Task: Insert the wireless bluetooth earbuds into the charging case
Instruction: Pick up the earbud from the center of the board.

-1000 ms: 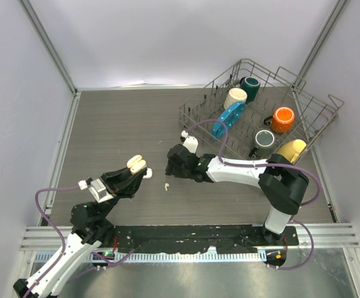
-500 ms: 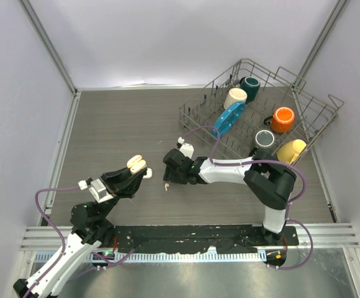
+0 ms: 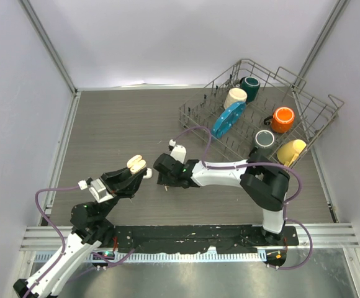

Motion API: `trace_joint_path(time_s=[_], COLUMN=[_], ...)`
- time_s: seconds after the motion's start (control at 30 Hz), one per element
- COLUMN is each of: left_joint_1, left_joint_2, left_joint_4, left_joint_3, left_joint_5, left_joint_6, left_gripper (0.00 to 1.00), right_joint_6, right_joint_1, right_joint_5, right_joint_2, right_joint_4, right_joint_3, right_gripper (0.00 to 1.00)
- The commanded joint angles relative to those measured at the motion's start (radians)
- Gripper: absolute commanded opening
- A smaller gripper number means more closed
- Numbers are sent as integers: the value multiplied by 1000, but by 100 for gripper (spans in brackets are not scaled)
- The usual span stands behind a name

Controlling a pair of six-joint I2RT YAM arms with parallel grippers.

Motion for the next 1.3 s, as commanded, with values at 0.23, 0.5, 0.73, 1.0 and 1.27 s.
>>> trace_joint_path(time_s=[0.23, 0.5, 0.73, 1.0, 1.27], left_joint_1=[0, 0, 0, 0, 0], left_joint_2=[-52, -52, -52, -52, -52], left_joint_4=[22, 19, 21, 22, 18], left_joint_3=[-38, -38, -41, -42, -42], left_joint_5=[-9, -9, -12, -16, -18], left_joint_6=[5, 1, -4, -11, -15], left_gripper=[0, 0, 0, 0, 0], right_joint_6=[25, 51, 62, 74, 86], right_joint_1=[54, 59, 59, 60, 66], right_joint_5=[164, 227, 187, 163, 167], right_joint_2=[44, 33, 44, 36, 33], right_joint_4=[-131, -171, -168, -139, -134], right_joint_3=[124, 127, 120, 106, 90], right_gripper=[51, 51, 51, 50, 49])
